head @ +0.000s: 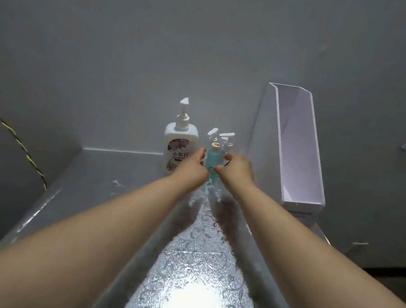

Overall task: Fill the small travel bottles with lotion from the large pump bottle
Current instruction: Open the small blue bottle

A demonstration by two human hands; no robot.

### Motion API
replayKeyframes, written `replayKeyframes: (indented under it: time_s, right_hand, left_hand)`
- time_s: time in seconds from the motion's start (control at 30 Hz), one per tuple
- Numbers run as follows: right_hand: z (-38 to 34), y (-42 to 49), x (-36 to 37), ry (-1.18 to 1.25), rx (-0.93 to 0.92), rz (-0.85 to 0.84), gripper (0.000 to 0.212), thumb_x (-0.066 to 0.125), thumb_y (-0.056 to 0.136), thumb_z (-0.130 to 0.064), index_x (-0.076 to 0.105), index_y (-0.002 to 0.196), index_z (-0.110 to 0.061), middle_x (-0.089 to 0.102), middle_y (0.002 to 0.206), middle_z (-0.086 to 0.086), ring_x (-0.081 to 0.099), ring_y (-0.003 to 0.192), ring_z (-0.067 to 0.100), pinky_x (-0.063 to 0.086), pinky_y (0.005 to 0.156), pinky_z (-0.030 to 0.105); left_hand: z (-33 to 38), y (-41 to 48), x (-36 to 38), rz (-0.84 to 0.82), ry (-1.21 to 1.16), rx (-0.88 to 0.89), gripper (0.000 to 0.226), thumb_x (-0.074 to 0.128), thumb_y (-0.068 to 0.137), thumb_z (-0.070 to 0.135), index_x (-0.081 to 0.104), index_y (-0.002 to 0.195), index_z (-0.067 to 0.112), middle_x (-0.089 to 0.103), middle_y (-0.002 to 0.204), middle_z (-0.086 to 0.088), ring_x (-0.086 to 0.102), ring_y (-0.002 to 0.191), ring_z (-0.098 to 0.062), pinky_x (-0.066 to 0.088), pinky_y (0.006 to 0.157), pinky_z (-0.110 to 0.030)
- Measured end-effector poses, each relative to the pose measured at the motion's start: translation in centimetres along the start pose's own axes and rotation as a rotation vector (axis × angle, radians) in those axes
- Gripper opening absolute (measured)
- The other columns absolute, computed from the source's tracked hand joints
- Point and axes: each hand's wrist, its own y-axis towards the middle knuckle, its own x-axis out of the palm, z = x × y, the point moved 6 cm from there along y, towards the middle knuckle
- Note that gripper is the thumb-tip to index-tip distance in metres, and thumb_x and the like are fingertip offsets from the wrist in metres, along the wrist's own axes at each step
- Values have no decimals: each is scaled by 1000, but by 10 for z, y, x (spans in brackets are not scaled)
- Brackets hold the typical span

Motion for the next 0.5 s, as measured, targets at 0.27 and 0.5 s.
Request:
replayKeyframes:
  time_s: [0.27, 0.5]
  right_hand:
    - [4, 10, 7, 128, 39, -36, 32, 63, 83, -21, 65, 113, -10, 68, 109, 14, 63, 104, 31, 50, 89, 35]
    - [12, 17, 22, 260, 82, -29, 28, 69, 78, -16, 66, 104, -7, 69, 100, 14, 67, 91, 35, 55, 83, 47]
  left_hand:
    - [-5, 17, 16, 16, -114, -89, 76, 49, 68, 9, 42, 141, 29, 61, 128, -12, 63, 105, -33, 52, 81, -40]
    - [-3, 12, 19, 54, -144, -61, 51, 49, 89, 0, 52, 134, 24, 66, 119, -5, 64, 102, -27, 52, 74, -33]
